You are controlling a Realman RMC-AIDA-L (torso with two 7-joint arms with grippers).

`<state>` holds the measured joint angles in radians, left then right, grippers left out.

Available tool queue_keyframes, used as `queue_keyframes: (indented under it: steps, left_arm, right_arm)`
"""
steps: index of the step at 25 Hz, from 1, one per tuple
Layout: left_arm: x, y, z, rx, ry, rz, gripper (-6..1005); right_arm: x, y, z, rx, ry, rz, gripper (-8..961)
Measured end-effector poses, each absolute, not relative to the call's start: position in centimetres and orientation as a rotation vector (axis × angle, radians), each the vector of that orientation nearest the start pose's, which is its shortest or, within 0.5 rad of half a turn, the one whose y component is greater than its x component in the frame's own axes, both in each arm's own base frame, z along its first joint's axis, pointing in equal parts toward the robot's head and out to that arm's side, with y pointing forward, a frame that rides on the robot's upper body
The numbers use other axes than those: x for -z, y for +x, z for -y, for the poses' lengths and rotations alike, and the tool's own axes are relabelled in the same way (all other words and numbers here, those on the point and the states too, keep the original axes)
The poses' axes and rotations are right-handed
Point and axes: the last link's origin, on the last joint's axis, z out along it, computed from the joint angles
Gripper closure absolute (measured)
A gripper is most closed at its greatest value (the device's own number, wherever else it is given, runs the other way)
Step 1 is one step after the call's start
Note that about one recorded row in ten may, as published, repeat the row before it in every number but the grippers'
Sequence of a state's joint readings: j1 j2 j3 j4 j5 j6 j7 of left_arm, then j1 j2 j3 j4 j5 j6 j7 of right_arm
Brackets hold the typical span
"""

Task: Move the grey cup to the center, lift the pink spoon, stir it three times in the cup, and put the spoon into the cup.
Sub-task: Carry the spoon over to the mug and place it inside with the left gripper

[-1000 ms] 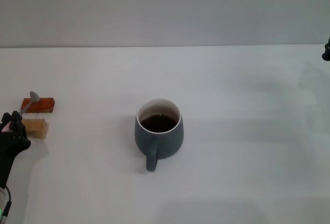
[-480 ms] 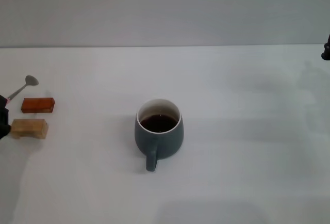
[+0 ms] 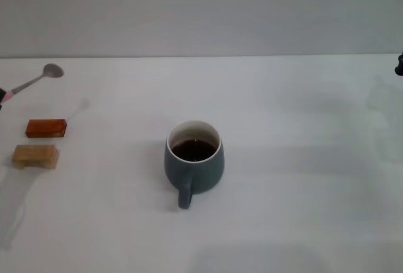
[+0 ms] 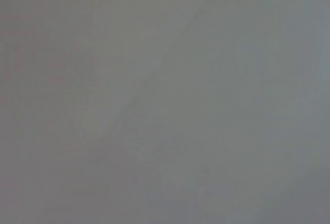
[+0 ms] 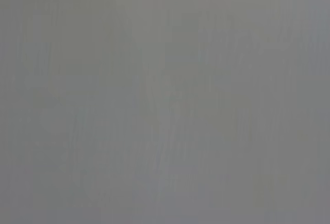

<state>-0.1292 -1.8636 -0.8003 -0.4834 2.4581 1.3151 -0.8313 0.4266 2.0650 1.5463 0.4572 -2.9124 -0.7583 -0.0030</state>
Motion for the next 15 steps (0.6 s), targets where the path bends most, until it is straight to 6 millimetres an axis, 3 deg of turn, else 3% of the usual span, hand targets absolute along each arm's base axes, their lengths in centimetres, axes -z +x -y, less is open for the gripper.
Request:
queue_keyframes:
  steps: [15]
  left_arm:
    - [-7.1, -31.3, -27.5, 1.488, -1.869, 0.846, 855]
  right_arm:
    - [-2.1, 31.5, -38.6, -0.504, -1.561, -0.482, 948]
